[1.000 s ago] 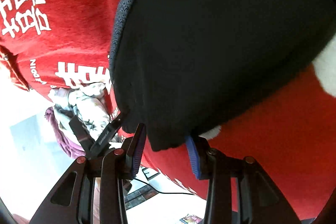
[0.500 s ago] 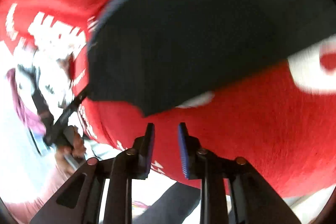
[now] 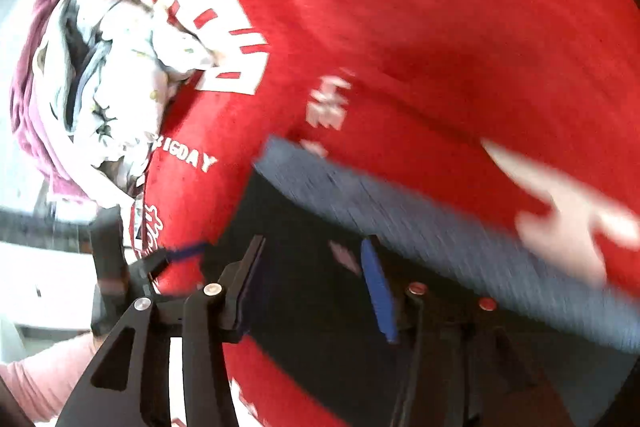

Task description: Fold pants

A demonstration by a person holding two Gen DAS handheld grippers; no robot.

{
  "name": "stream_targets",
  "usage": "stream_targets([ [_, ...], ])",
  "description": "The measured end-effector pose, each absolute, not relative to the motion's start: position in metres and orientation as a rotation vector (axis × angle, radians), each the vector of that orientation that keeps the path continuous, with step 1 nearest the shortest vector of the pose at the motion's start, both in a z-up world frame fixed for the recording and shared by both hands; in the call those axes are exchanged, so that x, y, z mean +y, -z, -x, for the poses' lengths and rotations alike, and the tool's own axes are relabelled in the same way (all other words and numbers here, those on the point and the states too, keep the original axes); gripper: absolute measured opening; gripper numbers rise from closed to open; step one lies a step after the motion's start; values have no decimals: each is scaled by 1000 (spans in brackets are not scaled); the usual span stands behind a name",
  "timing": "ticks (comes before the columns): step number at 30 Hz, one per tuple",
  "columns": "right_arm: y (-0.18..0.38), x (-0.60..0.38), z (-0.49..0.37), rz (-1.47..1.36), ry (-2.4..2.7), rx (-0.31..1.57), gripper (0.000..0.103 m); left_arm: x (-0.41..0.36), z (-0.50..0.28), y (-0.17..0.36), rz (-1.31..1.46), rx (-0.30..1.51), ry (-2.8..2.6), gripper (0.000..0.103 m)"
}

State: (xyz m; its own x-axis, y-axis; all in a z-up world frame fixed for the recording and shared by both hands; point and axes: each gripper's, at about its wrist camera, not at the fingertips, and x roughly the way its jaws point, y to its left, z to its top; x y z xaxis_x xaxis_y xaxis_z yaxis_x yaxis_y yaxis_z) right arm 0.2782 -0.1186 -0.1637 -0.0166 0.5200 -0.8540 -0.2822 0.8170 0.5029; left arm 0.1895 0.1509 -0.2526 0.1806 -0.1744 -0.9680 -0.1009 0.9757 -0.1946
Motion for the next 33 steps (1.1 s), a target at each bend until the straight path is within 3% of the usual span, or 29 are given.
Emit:
stream_targets([
  [4, 192, -50, -309, -39, -686, 1476, 52, 154, -190, 257, 253, 1374, 122, 82],
  [7, 219, -17, -317, 67, -685, 1509, 52, 153, -189, 258, 247, 1354, 138, 82],
  [8, 226, -13, -316, 91, -673, 1522, 46, 153, -190, 260, 247, 1350, 139, 82],
  [9, 237, -10, -317, 114, -649, 1545, 21, 153, -190, 260, 250, 1345, 136, 82],
  [10, 241, -11, -317, 86, -642, 1557, 15, 154, -189, 259, 256, 1343, 132, 82],
  [17, 231, -6, -314, 32, -737, 1583, 10, 163, -168, 256, 271, 1342, 62, 82],
  [20, 256, -13, -322, -72, -642, 1609, 14, 165, -169, 254, 302, 1368, 12, 84],
  [22, 249, -21, -321, -125, -613, 1590, 22, 160, -171, 248, 262, 1372, -16, 84],
  [25, 221, -38, -306, -51, -603, 1541, 36, 142, -174, 238, 172, 1370, -41, 84],
  [27, 201, -60, -293, -33, -604, 1504, 57, 133, -172, 231, 158, 1368, -31, 87],
  [28, 192, -76, -286, -52, -597, 1494, 59, 126, -171, 229, 153, 1371, -26, 101],
  [33, 161, -176, -240, -252, -490, 1495, 64, 79, -176, 222, 102, 1391, 0, 103],
])
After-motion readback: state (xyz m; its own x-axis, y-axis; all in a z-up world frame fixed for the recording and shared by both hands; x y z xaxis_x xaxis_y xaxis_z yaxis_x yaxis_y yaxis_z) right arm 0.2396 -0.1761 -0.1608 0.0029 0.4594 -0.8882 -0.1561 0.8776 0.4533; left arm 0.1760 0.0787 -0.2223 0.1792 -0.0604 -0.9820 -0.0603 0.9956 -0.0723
